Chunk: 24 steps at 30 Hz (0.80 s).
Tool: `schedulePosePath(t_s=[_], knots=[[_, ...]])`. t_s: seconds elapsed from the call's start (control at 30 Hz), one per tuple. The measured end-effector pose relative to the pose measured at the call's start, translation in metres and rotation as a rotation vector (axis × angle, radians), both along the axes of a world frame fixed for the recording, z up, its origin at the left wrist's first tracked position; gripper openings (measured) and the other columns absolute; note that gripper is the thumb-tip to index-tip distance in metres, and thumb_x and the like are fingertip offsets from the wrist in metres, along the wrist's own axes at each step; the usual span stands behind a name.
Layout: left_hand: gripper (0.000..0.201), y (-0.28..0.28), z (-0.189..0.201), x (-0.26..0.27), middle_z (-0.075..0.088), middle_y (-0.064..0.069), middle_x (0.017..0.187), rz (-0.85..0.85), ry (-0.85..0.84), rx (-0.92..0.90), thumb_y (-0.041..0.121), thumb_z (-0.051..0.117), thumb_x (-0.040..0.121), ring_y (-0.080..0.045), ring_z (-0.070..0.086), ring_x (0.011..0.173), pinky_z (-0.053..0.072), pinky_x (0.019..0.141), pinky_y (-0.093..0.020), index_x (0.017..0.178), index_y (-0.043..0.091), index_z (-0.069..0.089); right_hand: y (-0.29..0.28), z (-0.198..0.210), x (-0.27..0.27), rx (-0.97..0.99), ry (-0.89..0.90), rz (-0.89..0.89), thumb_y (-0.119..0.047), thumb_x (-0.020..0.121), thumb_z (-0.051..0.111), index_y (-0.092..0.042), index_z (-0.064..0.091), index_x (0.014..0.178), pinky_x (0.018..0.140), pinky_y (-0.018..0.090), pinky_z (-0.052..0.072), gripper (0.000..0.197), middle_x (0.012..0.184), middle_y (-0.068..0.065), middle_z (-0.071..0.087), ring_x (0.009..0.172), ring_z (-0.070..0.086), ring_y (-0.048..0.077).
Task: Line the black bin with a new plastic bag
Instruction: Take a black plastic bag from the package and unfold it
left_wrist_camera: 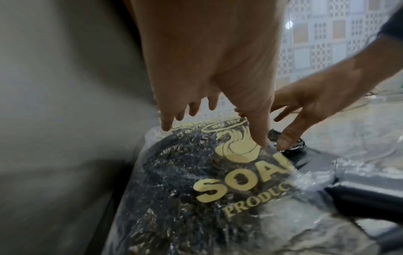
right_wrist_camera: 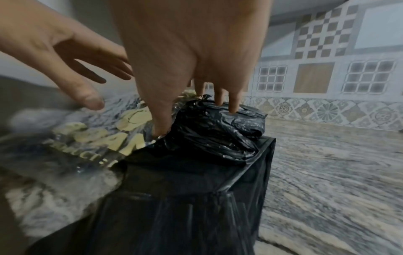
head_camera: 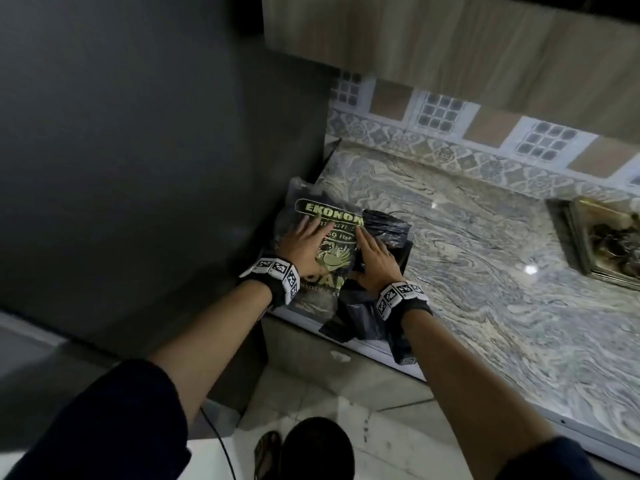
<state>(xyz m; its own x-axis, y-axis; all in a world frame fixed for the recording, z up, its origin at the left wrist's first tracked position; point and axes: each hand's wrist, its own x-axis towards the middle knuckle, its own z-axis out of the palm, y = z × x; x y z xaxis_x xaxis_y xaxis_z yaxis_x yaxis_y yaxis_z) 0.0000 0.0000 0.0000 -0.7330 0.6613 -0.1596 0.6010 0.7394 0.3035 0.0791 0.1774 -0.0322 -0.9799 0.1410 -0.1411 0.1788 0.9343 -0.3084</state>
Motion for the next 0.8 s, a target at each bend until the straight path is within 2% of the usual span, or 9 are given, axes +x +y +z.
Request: schedulePosePath(t_s=[0.1, 0.2, 0.3, 0.4, 0.5, 0.57, 0.63, 0.8], knots=[[0.110, 0.007, -0.013, -0.015, -0.010, -0.003, 0.162, -0.040, -0.043, -0.097, 0.043, 0.075, 0.073, -0.029, -0.011, 0.149, 0.003, 0.120, -0.056, 0.152, 0.031, -0.001, -0.001, -0.013, -0.012, -0.049, -0.031, -0.048, -0.031, 0.079, 0.074, -0.031, -0.013, 0.151, 0.106, 0.053, 0.040, 0.113, 0.162, -0.001, 0.014, 0.138, 0.035, 0.041], [0.111, 0.007, -0.033, -0.022, -0.015, -0.003, 0.162, -0.063, -0.069, -0.179, 0.043, 0.074, 0.074, -0.029, -0.016, 0.149, 0.000, 0.119, -0.058, 0.151, 0.034, -0.005, -0.006, -0.023, -0.015, -0.059, -0.078, -0.078, -0.031, 0.079, 0.073, -0.030, -0.011, 0.152, 0.103, 0.052, 0.042, 0.112, 0.159, 0.005, 0.027, 0.133, 0.039, 0.042], [0.109, 0.002, -0.049, -0.031, -0.015, -0.001, 0.162, -0.061, -0.066, -0.195, 0.043, 0.074, 0.075, -0.027, -0.015, 0.149, 0.001, 0.120, -0.056, 0.151, 0.038, -0.004, -0.008, -0.029, -0.018, -0.092, -0.045, -0.118, -0.024, 0.078, 0.072, -0.029, -0.006, 0.153, 0.097, 0.046, 0.047, 0.109, 0.155, 0.007, 0.036, 0.127, 0.047, 0.038], [0.106, -0.001, -0.057, -0.034, -0.012, 0.000, 0.162, -0.069, -0.058, -0.176, 0.043, 0.073, 0.075, -0.026, -0.012, 0.150, 0.002, 0.120, -0.055, 0.151, 0.038, 0.000, -0.015, -0.032, -0.018, -0.126, 0.032, -0.165, -0.016, 0.078, 0.066, -0.026, 0.004, 0.154, 0.083, 0.042, 0.053, 0.099, 0.147, 0.009, 0.047, 0.114, 0.059, 0.035], [0.104, -0.002, -0.061, -0.036, -0.010, 0.001, 0.163, -0.064, -0.057, -0.156, 0.043, 0.073, 0.075, -0.025, -0.010, 0.150, 0.003, 0.120, -0.055, 0.151, 0.038, 0.002, -0.019, -0.032, -0.019, -0.105, 0.105, -0.222, -0.008, 0.080, 0.059, -0.026, 0.018, 0.153, 0.073, 0.042, 0.053, 0.086, 0.128, 0.015, 0.062, 0.098, 0.065, 0.037], [0.104, -0.002, -0.062, -0.036, -0.010, 0.001, 0.163, -0.054, -0.056, -0.141, 0.043, 0.073, 0.074, -0.025, -0.010, 0.150, 0.002, 0.120, -0.055, 0.151, 0.039, 0.002, -0.019, -0.032, -0.018, -0.112, 0.130, -0.258, -0.005, 0.080, 0.056, -0.029, 0.025, 0.151, 0.071, 0.042, 0.054, 0.081, 0.109, 0.018, 0.070, 0.090, 0.066, 0.038], [0.105, -0.003, -0.062, -0.036, -0.010, 0.000, 0.163, -0.043, -0.053, -0.127, 0.044, 0.074, 0.074, -0.025, -0.009, 0.150, 0.002, 0.120, -0.054, 0.151, 0.038, 0.003, -0.019, -0.032, -0.015, -0.134, 0.145, -0.296, -0.003, 0.080, 0.053, -0.031, 0.032, 0.149, 0.073, 0.043, 0.055, 0.078, 0.098, 0.019, 0.072, 0.087, 0.066, 0.038], [0.103, -0.005, -0.061, -0.032, -0.010, -0.001, 0.163, -0.027, -0.041, -0.126, 0.045, 0.072, 0.075, -0.026, -0.009, 0.150, 0.002, 0.120, -0.054, 0.151, 0.038, 0.003, -0.013, -0.028, -0.002, -0.123, 0.163, -0.318, 0.000, 0.081, 0.051, -0.028, 0.044, 0.143, 0.076, 0.045, 0.055, 0.069, 0.100, 0.023, 0.071, 0.091, 0.065, 0.039]])
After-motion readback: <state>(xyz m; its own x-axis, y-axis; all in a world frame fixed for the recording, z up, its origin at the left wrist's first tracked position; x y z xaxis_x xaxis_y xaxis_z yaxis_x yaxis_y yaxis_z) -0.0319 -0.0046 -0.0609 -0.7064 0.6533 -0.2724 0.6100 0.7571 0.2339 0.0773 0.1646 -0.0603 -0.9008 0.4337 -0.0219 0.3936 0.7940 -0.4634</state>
